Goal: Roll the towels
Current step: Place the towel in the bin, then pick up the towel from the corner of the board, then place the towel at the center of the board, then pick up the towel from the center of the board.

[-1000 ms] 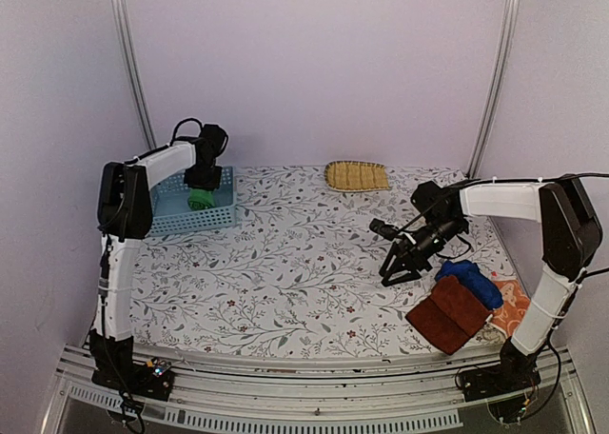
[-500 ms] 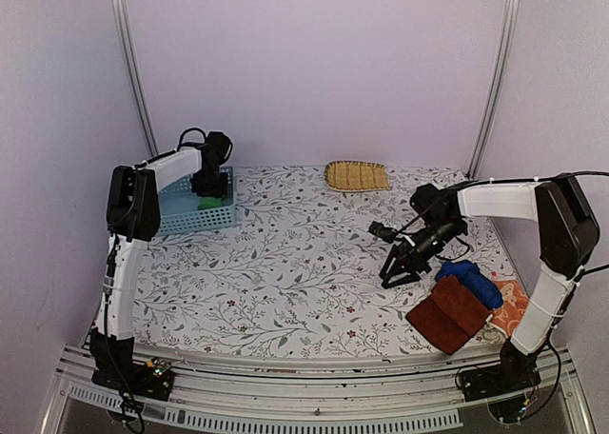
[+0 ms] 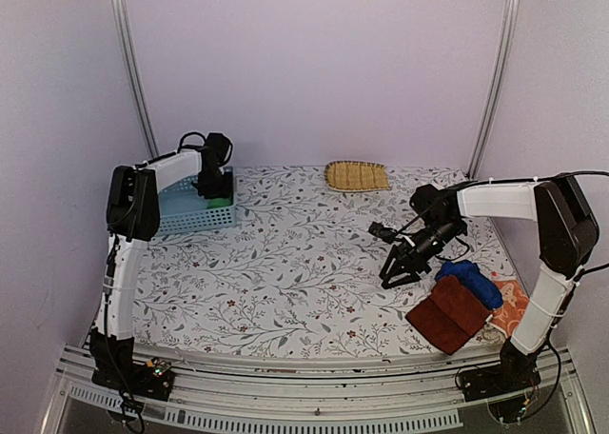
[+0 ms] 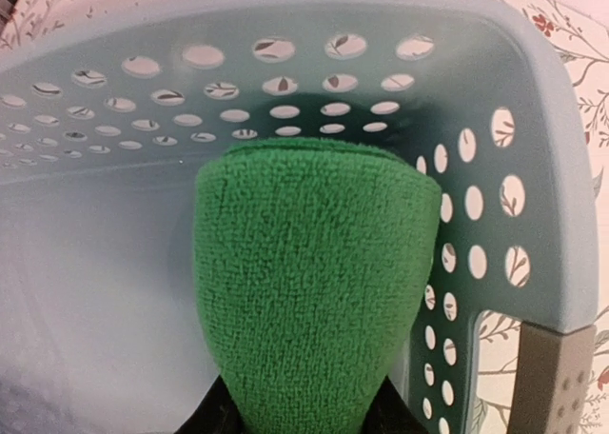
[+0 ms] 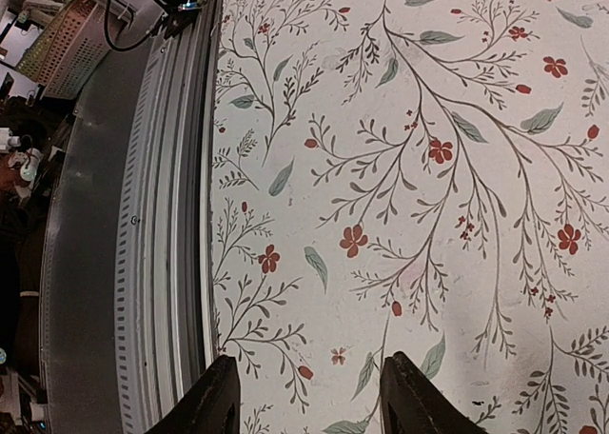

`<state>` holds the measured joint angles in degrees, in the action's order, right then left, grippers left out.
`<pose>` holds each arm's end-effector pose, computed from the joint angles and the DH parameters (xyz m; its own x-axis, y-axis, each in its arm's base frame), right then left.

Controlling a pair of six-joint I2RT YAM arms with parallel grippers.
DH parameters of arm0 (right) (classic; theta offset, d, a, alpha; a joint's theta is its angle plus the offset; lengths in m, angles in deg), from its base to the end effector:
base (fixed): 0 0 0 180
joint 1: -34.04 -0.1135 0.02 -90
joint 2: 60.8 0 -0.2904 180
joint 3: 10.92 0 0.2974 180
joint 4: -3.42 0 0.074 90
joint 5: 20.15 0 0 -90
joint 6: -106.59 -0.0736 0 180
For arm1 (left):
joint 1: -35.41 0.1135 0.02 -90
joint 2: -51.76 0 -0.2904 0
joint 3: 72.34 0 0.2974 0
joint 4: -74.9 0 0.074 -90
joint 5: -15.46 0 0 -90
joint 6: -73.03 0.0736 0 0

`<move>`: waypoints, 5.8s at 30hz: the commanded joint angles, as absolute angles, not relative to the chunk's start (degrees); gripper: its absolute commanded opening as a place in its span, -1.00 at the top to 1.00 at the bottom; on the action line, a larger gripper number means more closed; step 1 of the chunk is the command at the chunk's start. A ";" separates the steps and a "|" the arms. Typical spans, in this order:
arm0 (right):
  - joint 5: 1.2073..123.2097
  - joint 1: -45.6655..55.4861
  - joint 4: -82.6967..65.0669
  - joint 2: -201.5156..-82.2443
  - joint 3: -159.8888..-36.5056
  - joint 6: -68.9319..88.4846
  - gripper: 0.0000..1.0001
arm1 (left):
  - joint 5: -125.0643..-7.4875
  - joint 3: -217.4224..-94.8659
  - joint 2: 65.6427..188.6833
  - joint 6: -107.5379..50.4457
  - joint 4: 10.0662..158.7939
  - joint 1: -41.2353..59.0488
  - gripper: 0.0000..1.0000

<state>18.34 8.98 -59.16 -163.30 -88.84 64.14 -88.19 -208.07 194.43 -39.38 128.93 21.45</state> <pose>0.3010 0.2043 0.1536 -0.3902 -0.6894 -0.6103 -0.8692 0.0573 0.4911 0.6027 -0.1319 0.1264 -0.8315 -0.1750 -0.5273 -0.2095 0.9778 0.0058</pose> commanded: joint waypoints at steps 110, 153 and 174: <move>61.49 -2.13 -43.46 -155.32 -66.64 62.73 0.91 | -98.36 -151.59 149.47 -35.25 101.43 -14.10 -0.88; 21.69 26.11 -48.77 -131.64 -81.98 61.30 -0.93 | -63.12 -138.51 144.96 -21.90 91.06 -12.77 0.52; 60.79 6.91 -46.80 -140.19 -65.17 78.03 -0.16 | -66.31 -143.45 150.68 -22.39 94.36 -15.91 0.24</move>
